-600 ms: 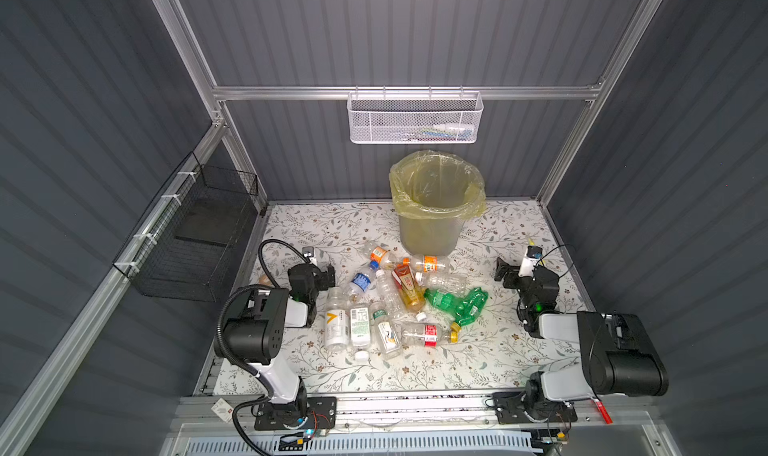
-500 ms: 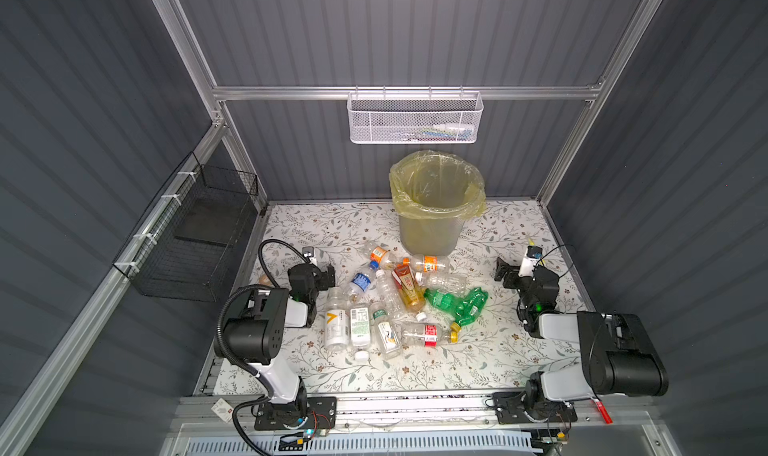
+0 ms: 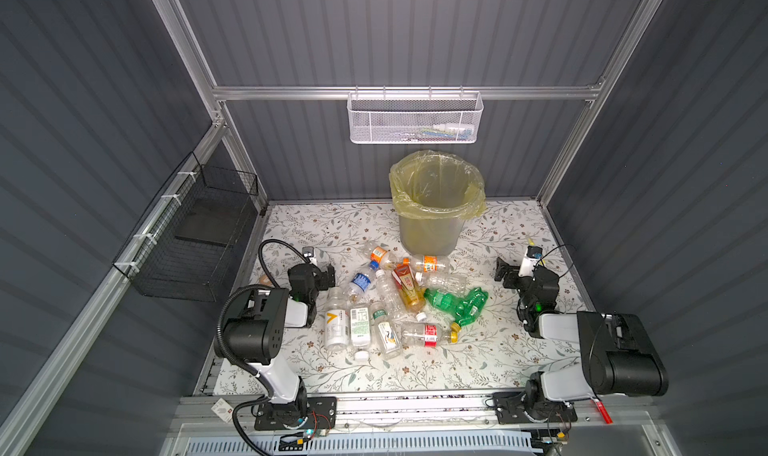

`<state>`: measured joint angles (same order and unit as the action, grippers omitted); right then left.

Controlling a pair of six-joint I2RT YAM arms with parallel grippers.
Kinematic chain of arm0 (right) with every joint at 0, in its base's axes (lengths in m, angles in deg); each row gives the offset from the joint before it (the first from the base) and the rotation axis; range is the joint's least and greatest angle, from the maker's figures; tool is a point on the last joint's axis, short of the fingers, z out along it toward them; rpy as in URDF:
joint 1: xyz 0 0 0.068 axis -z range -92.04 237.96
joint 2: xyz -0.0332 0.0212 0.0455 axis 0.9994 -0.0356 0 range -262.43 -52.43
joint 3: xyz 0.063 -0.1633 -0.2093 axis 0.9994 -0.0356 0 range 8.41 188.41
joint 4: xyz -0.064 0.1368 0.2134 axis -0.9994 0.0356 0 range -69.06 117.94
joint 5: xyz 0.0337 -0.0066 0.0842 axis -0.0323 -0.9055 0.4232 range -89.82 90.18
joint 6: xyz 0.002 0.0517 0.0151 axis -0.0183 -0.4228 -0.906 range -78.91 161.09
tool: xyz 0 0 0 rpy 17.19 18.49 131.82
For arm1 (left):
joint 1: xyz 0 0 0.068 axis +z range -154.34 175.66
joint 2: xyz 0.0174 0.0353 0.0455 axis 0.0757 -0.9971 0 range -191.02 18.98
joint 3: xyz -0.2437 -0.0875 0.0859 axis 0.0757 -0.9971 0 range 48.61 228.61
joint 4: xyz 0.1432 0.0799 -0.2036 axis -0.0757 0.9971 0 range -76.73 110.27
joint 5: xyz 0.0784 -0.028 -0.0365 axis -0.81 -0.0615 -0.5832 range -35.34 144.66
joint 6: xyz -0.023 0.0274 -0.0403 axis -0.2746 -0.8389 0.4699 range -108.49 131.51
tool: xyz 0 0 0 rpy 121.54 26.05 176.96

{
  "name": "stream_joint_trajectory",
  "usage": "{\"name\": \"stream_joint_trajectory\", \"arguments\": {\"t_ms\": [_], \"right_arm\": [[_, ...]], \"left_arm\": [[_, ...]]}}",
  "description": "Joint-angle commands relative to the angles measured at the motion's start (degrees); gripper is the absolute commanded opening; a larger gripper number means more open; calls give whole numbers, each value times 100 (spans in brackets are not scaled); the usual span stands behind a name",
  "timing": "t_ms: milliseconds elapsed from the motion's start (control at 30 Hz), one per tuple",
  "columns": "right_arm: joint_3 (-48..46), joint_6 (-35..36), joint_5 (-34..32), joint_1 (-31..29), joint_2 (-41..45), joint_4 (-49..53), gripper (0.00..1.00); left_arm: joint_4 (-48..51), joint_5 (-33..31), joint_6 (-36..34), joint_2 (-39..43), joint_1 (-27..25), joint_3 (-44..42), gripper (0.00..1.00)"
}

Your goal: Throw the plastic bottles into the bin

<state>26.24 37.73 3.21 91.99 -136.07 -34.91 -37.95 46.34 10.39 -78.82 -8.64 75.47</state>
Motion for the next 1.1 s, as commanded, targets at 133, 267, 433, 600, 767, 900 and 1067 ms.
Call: {"name": "stream_joint_trajectory", "arguments": {"t_ms": [133,267,433,600,767,900,1067], "right_arm": [[96,32,12,18,-12,-4,99],[107,5,90,61,-20,3,99],[116,-40,202,121,-20,13,96],[164,-108,92,150,102,216,85],[1721,-228,-604,150,881,3616,81],[2760,-1269,-929,105,1131,5783,78],[2913,-2287,-850,-443,1518,7363,80]], "left_arm": [[-18,-32,-63,-53,16,57,100],[-7,-36,-63,-58,16,57,100],[-1,-31,-63,-58,16,63,100],[633,-463,70,268,16,296,92],[2759,-1215,678,1128,-1,1253,88],[4194,-1018,1319,1457,-3,2101,89],[5254,-260,1814,1675,-11,2633,88]]}}
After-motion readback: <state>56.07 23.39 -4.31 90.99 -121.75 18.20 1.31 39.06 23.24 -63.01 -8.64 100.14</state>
